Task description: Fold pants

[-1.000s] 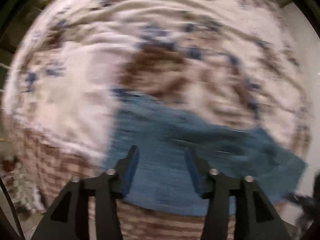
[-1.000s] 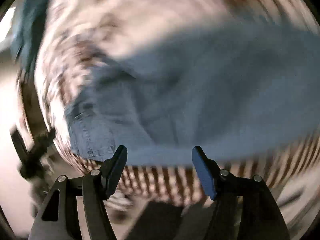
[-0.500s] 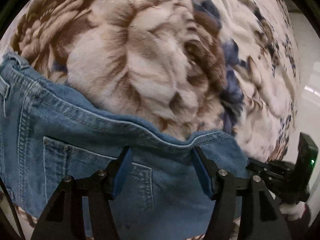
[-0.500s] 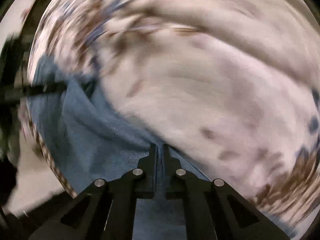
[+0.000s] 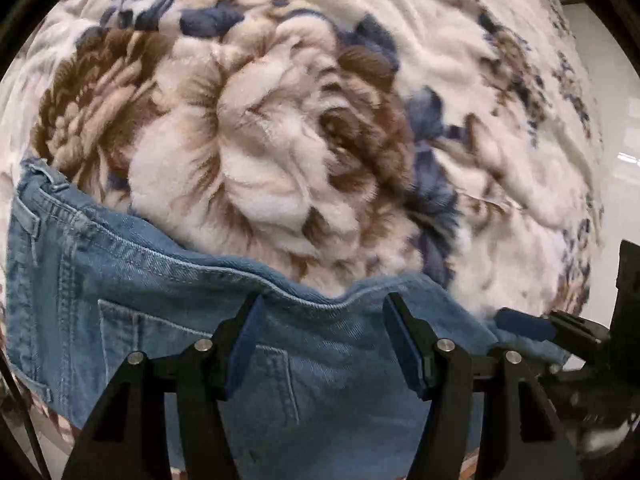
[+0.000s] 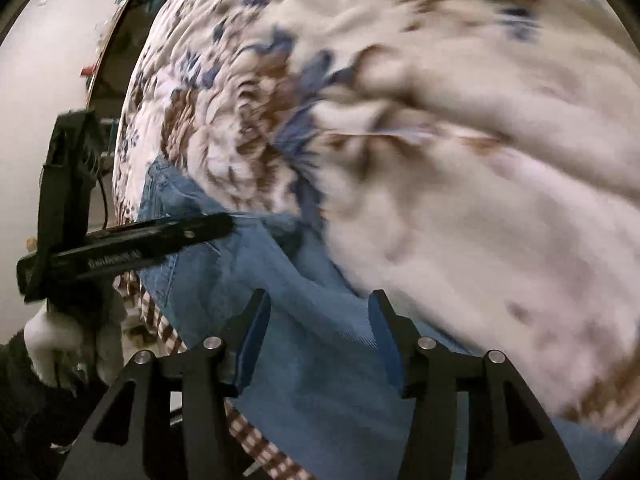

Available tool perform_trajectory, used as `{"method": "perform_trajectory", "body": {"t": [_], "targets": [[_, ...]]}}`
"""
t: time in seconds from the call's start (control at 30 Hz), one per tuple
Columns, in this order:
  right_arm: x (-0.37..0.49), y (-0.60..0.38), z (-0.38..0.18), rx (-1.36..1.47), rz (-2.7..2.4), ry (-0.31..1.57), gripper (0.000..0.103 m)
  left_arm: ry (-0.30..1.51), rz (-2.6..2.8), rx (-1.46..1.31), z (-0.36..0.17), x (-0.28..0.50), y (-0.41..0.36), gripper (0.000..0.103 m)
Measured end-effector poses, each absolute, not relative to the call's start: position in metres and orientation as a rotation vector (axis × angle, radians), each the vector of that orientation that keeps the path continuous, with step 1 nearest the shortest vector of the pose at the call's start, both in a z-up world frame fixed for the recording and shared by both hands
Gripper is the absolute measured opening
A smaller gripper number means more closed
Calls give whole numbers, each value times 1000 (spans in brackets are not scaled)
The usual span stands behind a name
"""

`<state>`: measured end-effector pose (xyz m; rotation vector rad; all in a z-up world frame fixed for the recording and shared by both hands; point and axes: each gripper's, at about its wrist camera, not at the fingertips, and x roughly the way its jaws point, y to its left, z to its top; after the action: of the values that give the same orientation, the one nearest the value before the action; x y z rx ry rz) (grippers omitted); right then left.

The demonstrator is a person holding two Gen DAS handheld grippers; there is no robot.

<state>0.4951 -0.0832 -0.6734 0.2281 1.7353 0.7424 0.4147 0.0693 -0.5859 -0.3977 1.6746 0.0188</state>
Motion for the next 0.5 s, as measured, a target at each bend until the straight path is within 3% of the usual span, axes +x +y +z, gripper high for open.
{"method": "perform_trajectory", "body": {"t": [0.1,0.27,0.37,0.47,0.5], "targets": [[494,-62,-696,232,785,1794,5,1686,16,-387,-595,416,73,59],[505,-114,-727,573,568,1846,3,1682,-7,-430,-597,419,83,59],[500,-120,-721,587,599,1845,4,1686,-11,-437,-597,421,82,59],[501,-136,-691,626,589,1775,8,1664,-16,-370,-585,420,81,59],[498,-147,-676,639,558,1728,19,1644,-21,-339,-579,419,78,59]]}}
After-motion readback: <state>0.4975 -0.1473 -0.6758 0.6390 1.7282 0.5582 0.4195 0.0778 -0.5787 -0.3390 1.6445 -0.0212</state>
